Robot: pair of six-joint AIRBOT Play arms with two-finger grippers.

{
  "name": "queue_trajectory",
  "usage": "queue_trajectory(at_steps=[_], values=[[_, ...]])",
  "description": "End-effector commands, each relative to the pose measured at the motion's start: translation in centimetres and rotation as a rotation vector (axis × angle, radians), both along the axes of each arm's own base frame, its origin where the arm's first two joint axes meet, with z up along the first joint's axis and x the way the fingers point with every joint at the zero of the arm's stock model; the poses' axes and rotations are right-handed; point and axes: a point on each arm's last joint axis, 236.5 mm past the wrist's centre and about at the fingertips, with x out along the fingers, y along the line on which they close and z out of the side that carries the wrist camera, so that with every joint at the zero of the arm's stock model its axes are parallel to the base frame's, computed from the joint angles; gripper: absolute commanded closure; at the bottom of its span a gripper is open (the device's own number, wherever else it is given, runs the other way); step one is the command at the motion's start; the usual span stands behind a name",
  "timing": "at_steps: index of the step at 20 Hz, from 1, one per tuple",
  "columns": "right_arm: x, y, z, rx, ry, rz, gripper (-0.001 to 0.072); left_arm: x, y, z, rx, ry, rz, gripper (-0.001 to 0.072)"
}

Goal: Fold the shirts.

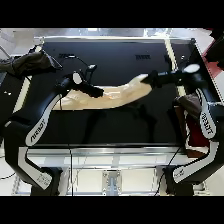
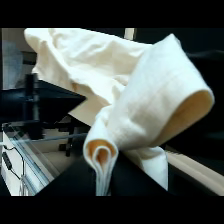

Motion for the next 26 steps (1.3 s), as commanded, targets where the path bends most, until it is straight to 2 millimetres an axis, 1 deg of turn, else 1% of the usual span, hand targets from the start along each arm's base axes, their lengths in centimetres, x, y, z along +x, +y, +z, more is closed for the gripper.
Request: queue_trajectory(at_steps=[1,2,4,5,6,7,8,9,11,12,14,16,18,20,22,24,25,26], values=[[0.3,4.9,8.0,0.007,-0.203,0.103,0.0690,0.8,-1.4,-1.5,-0.026,-0.017,0.021,0.0695],[0.6,6.4,9.4,0.001,-0.249,0.107,0.0690,1.1,-1.7,-1.7,-0.044,-0.017,0.036,0.0695],[1.0,9.1,11.0,-0.034,-0.330,0.109,0.0691,1.2,-1.8,-2.9,-0.049,0.001,0.047,0.0695],[0.9,10.4,11.3,-0.050,-0.356,0.118,0.0691,1.1,-1.8,-3.3,-0.047,0.008,0.047,0.0694],[0.6,11.7,11.3,-0.059,-0.371,0.132,0.0691,1.3,-1.6,-3.2,-0.047,0.007,0.051,0.0695],[0.2,12.9,11.0,-0.061,-0.359,0.139,0.0691,1.6,-1.3,-2.5,-0.055,-0.005,0.061,0.0694],[-0.3,14.0,10.4,-0.078,-0.352,0.155,0.0691,2.2,-0.6,-1.1,-0.064,-0.029,0.075,0.0694],[-0.6,14.8,9.8,-0.100,-0.347,0.167,0.0691,2.7,0.3,0.8,-0.073,-0.060,0.090,0.0695],[-0.9,16.8,8.7,-0.119,-0.342,0.175,0.0691,3.4,3.3,5.4,-0.085,-0.115,0.124,0.0695],[-1.0,17.9,8.6,-0.113,-0.351,0.173,0.0691,3.1,5.1,7.7,-0.089,-0.124,0.139,0.0695],[-1.1,20.8,8.3,-0.090,-0.365,0.160,0.0691,1.8,9.2,11.7,-0.090,-0.124,0.168,0.0695],[-1.6,24.5,7.9,-0.063,-0.396,0.157,0.0691,1.4,13.3,15.5,-0.074,-0.196,0.191,0.0695],[-2.2,28.8,7.1,-0.019,-0.422,0.137,0.0692,1.4,17.4,18.7,-0.072,-0.266,0.274,0.0695],[-2.0,32.8,6.9,0.037,-0.470,0.063,0.0692,1.1,20.9,21.0,-0.065,-0.314,0.345,0.0694],[-2.0,36.0,7.5,0.098,-0.524,-0.023,0.0692,0.6,23.6,22.4,-0.056,-0.343,0.399,0.0694],[-2.4,38.1,8.1,0.132,-0.574,-0.078,0.0691,0.3,25.3,23.0,-0.049,-0.353,0.434,0.0695],[-2.8,39.0,8.4,0.157,-0.574,-0.099,0.0673,0.0,25.9,22.9,-0.046,-0.344,0.444,0.0694],[-3.4,39.6,8.7,0.180,-0.563,-0.107,0.0532,-0.2,26.2,22.7,-0.044,-0.333,0.447,0.0695]])
